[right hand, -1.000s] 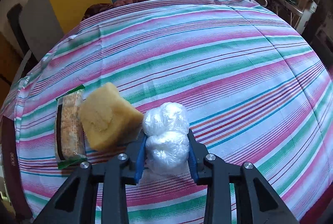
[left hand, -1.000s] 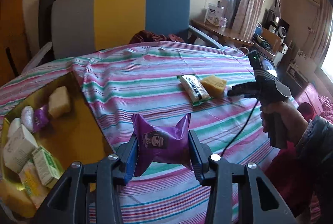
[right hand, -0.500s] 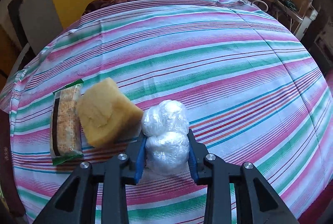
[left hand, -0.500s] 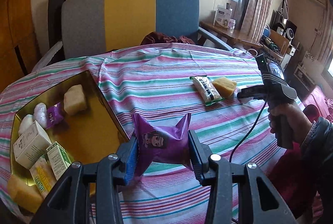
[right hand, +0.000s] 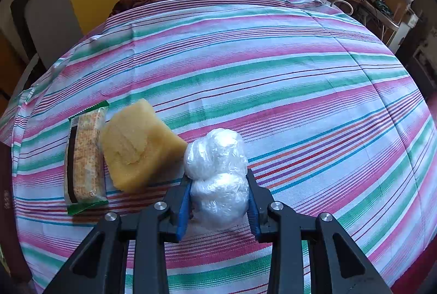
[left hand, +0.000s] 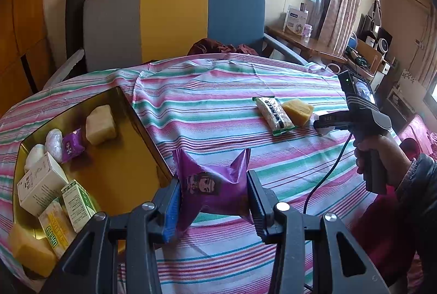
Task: Organize objects
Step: 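Carry the purple candy into the gold tray and open the left tool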
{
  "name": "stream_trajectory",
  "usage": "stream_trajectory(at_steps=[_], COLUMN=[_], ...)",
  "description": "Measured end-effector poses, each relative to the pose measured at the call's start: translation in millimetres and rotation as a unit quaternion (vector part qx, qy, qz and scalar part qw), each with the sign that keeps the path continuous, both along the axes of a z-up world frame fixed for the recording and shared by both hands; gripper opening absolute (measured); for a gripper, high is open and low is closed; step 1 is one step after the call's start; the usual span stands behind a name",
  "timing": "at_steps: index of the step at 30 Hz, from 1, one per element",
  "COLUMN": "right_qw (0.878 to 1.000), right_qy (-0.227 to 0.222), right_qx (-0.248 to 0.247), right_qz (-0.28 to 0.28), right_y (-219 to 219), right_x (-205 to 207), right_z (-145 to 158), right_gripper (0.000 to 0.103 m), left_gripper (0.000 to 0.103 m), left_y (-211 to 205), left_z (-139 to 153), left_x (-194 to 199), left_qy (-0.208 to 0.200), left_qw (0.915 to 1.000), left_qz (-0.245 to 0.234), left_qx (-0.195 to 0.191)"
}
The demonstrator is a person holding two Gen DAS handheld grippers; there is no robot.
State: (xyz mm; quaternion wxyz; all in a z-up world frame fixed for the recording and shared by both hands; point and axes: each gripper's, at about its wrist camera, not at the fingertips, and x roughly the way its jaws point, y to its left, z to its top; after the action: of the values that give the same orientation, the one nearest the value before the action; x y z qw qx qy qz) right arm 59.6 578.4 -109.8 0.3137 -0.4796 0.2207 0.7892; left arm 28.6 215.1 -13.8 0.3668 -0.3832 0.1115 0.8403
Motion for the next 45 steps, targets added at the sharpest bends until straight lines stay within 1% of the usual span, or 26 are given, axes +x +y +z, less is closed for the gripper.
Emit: stream_trajectory(at_steps=[9,13,16,19,21,23,26,28,30,32,34,39,42,45], right_qw=[1.0,1.0,1.0,1.0,1.0,0.999,0.999,0.999,0.999,0.999,0.999,0.999,0.999,0.999], right_qy=[-0.007,-0.007,-0.01,-0.012,-0.014,-0.016,-0.017,-0.017,-0.018,-0.019,-0.019,-0.021,-0.021,-0.022], right_qx=[0.009,0.011,0.014,0.017,0.019,0.022,0.024,0.025,0.026,0.027,0.028,0.03,0.03,0.032], right_qz=[0.008,0.008,0.01,0.013,0.015,0.016,0.017,0.017,0.019,0.02,0.02,0.022,0.023,0.024], right_y=[-3,-3,-3,-4,-5,-6,-7,-6,-6,-7,-7,-7,-7,-8], right_x=[0,0,0,-1,-1,-1,-1,-1,-1,-1,-1,-2,-2,-2], right_z=[0,0,0,0,-1,-1,-1,0,-1,-1,0,0,0,0], right_gripper=[0.036,0.036,0.036,0.036,0.036,0.036,0.036,0.036,0.036,0.036,0.036,0.036,0.035,0.035], left_gripper=[0.045,0.045,0.044,0.045,0.044,0.044,0.044,0.044,0.044,0.044,0.044,0.044,0.044,0.044], left_y=[-5,-13,-29,-54,-78,-107,-149,-169,-187,-194,-192,-162,-142,-120], left_z=[-2,-1,5,7,9,12,16,15,10,3,-3,-11,-17,-23], left_x=[-2,-7,-16,-29,-41,-54,-70,-76,-81,-83,-81,-73,-69,-58], left_qy=[-0.005,-0.016,-0.021,-0.032,-0.045,-0.053,-0.048,-0.048,-0.061,-0.083,-0.094,-0.094,-0.107,-0.113], left_qw=[1.0,0.9998,0.9991,0.9973,0.994,0.9888,0.9799,0.9748,0.9702,0.9689,0.9721,0.9804,0.9838,0.9885], left_qz=[0.003,0.007,0.025,0.055,0.085,0.123,0.178,0.204,0.221,0.217,0.198,0.155,0.128,0.081], left_qx=[0.002,0.012,0.027,0.038,0.053,0.067,0.076,0.075,0.078,0.085,0.084,0.078,0.068,0.058])
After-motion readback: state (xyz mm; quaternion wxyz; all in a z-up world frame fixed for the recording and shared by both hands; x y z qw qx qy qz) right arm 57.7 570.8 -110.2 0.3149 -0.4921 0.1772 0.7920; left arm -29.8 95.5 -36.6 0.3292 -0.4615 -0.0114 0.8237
